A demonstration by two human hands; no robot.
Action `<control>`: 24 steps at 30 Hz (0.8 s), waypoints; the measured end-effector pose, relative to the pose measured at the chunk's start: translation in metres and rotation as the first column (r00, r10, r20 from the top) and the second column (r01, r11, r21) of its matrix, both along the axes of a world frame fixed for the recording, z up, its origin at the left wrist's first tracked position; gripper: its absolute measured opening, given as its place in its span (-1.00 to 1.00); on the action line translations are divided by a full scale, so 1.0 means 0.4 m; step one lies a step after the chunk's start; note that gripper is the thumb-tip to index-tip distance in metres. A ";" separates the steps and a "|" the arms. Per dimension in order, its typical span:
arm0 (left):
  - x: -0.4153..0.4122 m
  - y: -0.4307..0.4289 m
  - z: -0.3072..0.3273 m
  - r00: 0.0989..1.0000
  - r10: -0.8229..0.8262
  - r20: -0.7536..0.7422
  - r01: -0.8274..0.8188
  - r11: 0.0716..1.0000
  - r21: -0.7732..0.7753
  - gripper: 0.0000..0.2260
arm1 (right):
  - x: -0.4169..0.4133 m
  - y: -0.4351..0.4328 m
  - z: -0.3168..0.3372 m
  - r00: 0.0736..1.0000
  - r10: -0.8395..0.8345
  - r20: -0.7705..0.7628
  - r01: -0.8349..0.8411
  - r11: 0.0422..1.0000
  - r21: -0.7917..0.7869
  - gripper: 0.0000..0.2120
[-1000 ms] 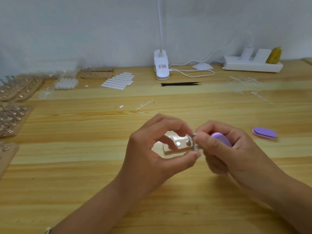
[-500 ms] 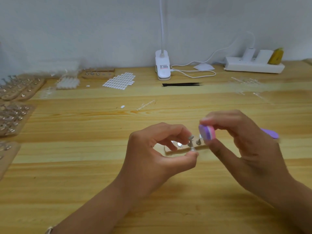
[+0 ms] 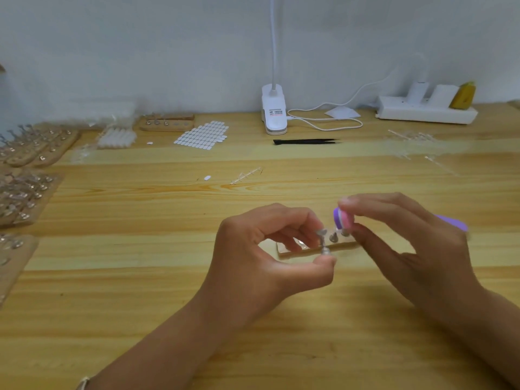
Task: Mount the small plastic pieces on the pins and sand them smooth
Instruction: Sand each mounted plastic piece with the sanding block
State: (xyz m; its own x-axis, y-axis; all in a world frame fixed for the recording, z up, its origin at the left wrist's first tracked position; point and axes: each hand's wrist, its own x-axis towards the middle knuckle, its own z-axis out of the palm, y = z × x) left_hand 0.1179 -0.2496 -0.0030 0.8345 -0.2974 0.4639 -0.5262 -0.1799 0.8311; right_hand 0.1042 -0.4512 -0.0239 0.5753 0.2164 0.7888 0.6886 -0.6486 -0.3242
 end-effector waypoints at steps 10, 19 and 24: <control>0.003 0.002 0.000 0.999 -0.009 -0.035 0.009 1.000 -0.001 -0.78 | 0.002 0.000 -0.010 0.998 0.001 0.071 0.000 1.000 -0.021 -0.77; 0.004 0.006 0.006 0.999 -0.015 -0.043 0.016 1.000 0.010 -0.77 | 0.006 -0.001 -0.014 0.997 -0.056 0.054 0.055 0.998 0.020 -0.75; 0.001 -0.001 0.005 0.999 -0.018 -0.036 0.018 1.000 0.015 -0.79 | -0.010 0.010 -0.022 0.991 0.045 0.123 -0.033 0.994 -0.102 -0.74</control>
State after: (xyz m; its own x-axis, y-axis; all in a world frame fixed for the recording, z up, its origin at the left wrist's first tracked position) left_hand 0.1182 -0.2502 -0.0010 0.8448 -0.3196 0.4292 -0.4996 -0.1839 0.8465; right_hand 0.1000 -0.4474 -0.0325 0.4627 0.3178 0.8276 0.7452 -0.6450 -0.1689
